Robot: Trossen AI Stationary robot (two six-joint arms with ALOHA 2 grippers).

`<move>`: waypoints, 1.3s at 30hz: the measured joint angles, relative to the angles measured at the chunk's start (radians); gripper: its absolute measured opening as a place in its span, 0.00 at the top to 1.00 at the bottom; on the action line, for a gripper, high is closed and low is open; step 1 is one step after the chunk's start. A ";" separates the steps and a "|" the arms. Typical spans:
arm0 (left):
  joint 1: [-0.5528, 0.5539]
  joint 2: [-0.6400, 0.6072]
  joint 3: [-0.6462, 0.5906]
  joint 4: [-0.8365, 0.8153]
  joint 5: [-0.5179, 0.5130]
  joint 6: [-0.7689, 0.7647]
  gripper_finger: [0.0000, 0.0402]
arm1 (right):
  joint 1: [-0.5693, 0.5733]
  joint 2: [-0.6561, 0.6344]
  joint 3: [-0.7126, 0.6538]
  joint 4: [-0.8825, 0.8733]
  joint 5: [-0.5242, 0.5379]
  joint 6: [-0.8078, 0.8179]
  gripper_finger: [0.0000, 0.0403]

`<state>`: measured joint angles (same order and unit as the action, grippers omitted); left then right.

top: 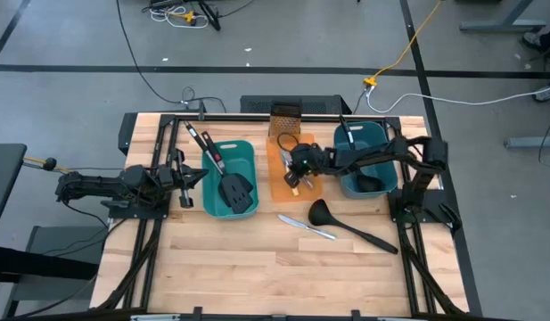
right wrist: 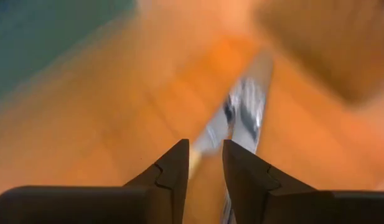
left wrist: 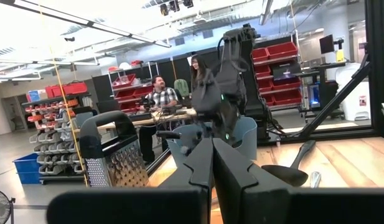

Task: Pick & Place Kitchen Items
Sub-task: Put the black serving spoon into the blue bin

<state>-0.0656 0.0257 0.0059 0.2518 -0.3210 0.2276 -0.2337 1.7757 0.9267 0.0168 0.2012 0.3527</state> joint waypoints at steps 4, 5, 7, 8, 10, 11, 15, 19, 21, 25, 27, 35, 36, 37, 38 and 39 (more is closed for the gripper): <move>0.000 0.000 0.000 -0.002 0.000 0.000 0.96 | 0.000 -0.098 0.042 -0.006 0.008 -0.082 0.74; 0.000 0.000 0.000 -0.002 0.000 0.000 0.96 | 0.000 -0.126 0.051 -0.009 0.005 -0.120 0.74; 0.000 0.000 0.000 -0.003 0.000 0.000 0.96 | -0.001 -0.191 0.062 -0.007 -0.029 -0.194 0.76; 0.000 0.000 0.000 -0.004 0.000 0.000 0.96 | -0.001 -0.224 0.065 -0.005 -0.054 -0.225 0.77; 0.000 0.000 0.000 -0.009 -0.001 0.000 0.96 | -0.001 -0.302 0.068 0.012 -0.109 -0.268 0.81; 0.000 0.000 0.000 -0.009 -0.001 0.000 0.96 | 0.000 -0.343 0.068 0.024 -0.133 -0.284 0.83; 0.000 0.000 0.000 -0.012 -0.004 0.000 0.96 | 0.006 -0.509 0.069 0.023 -0.222 -0.336 0.96; 0.000 0.000 0.000 -0.012 -0.004 0.001 0.96 | 0.022 -0.658 0.069 0.018 -0.273 -0.358 0.97; 0.000 0.000 0.000 -0.015 -0.004 0.000 0.96 | 0.037 -0.728 0.069 0.005 -0.280 -0.374 0.96; 0.000 0.000 0.000 -0.016 -0.004 0.001 0.96 | 0.073 -0.851 0.069 -0.040 -0.264 -0.415 0.98; 0.000 0.000 0.000 -0.016 -0.005 0.001 0.96 | 0.089 -0.913 0.048 -0.038 -0.268 -0.417 0.99; 0.000 0.000 0.000 -0.018 -0.004 0.000 0.96 | 0.114 -1.195 -0.285 0.254 -0.270 -0.361 0.99; 0.000 0.000 0.000 -0.017 -0.004 -0.003 0.96 | 0.111 -1.232 -0.325 0.255 -0.270 -0.361 0.99; 0.000 0.000 0.000 -0.017 -0.004 -0.005 0.96 | 0.109 -1.266 -0.364 0.257 -0.270 -0.359 0.99; 0.000 0.000 0.000 -0.018 -0.005 -0.006 0.96 | 0.109 -1.296 -0.396 0.265 -0.270 -0.351 0.99; 0.000 0.000 0.000 -0.017 -0.004 -0.006 0.96 | 0.109 -1.332 -0.429 0.266 -0.270 -0.347 0.99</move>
<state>-0.0656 0.0260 0.0059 0.2348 -0.3254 0.2214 -0.1249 0.4440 0.4973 0.2828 -0.0692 0.0060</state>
